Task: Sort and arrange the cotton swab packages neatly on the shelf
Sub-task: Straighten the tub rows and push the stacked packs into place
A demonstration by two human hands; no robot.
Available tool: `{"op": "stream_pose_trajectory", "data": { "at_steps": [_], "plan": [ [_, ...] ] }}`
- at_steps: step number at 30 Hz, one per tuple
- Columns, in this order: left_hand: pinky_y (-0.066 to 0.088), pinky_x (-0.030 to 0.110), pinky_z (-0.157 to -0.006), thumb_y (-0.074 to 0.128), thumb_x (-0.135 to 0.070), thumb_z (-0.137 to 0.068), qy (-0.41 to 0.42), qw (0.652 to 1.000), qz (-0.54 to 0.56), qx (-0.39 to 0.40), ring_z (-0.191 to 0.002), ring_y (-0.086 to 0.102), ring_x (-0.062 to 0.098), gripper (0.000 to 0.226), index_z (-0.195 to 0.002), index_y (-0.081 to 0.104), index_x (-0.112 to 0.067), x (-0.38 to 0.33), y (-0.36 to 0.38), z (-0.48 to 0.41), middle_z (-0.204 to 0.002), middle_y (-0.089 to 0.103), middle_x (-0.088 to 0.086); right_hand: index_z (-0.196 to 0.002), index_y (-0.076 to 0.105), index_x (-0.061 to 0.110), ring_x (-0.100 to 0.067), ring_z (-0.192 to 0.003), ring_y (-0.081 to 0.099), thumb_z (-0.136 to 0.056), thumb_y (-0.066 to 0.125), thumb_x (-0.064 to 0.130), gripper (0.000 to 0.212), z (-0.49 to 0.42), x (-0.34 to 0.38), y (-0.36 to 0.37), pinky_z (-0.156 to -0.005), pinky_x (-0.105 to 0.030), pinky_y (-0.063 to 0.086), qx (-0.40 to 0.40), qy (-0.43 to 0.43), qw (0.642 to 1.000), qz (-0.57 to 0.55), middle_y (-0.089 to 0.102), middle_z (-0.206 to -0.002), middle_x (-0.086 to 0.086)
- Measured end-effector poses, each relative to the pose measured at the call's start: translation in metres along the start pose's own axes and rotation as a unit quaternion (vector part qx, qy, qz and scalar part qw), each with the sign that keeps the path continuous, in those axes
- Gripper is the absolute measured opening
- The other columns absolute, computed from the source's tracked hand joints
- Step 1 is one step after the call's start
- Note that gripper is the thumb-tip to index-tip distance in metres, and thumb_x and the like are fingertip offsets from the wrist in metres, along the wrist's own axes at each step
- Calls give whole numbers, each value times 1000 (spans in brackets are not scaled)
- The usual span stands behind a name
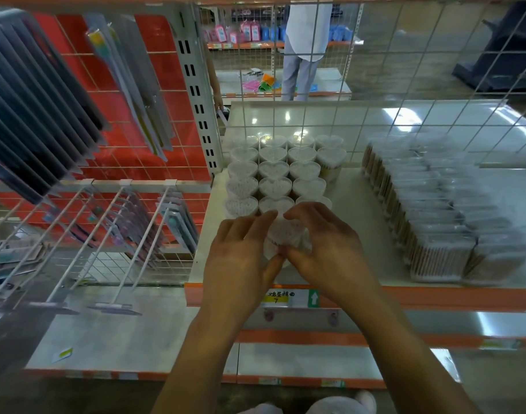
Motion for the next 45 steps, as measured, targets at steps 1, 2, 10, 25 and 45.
{"op": "stream_pose_trajectory", "data": {
  "at_steps": [1,2,10,25,45],
  "plan": [
    [49,36,-81,60,-37,-72,-2,1000,-6,-1,-100,56,29,57,-125,59,-14,1,2,1,-108,65,9,-105,61,14,-21,-89,60,-69,75,24,40,0,-1,3,-70,-21,38,-6,-1,1000,1,61,-103,-1],
    [49,39,-80,63,-34,-70,-5,1000,-13,-2,-100,56,31,57,-123,61,-14,2,3,1,-108,65,9,-103,61,13,-22,-88,60,-69,75,25,39,1,-2,6,-70,-21,37,-12,-4,1000,5,62,-101,-1],
    [45,44,-81,86,-25,-55,-20,997,-74,-19,-106,46,27,63,-114,66,-15,6,13,4,-108,66,6,-93,62,12,-20,-80,58,-61,84,20,39,0,-6,19,-72,-21,35,-44,-17,998,33,65,-92,-1],
    [35,40,-92,80,-24,-66,-27,995,-91,-35,-111,48,31,53,-117,63,-22,7,22,8,-118,59,6,-101,65,4,-32,-91,64,-61,77,4,43,0,-12,30,-87,-32,44,-10,-49,998,46,65,-107,-14],
    [30,42,-107,81,-28,-67,-62,993,-97,-13,-131,37,38,56,-118,63,-15,-3,25,7,-132,48,19,-114,62,10,-34,-104,54,-66,77,28,53,12,-42,1,-80,-33,42,-31,48,997,53,60,-114,-11]
  ]
}}
Point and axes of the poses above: each hand's wrist, its own z-axis away from the middle knuckle, its own y-axis out of the palm, x = y × z, the point moved 6 cm from there along -z, towards the middle knuckle
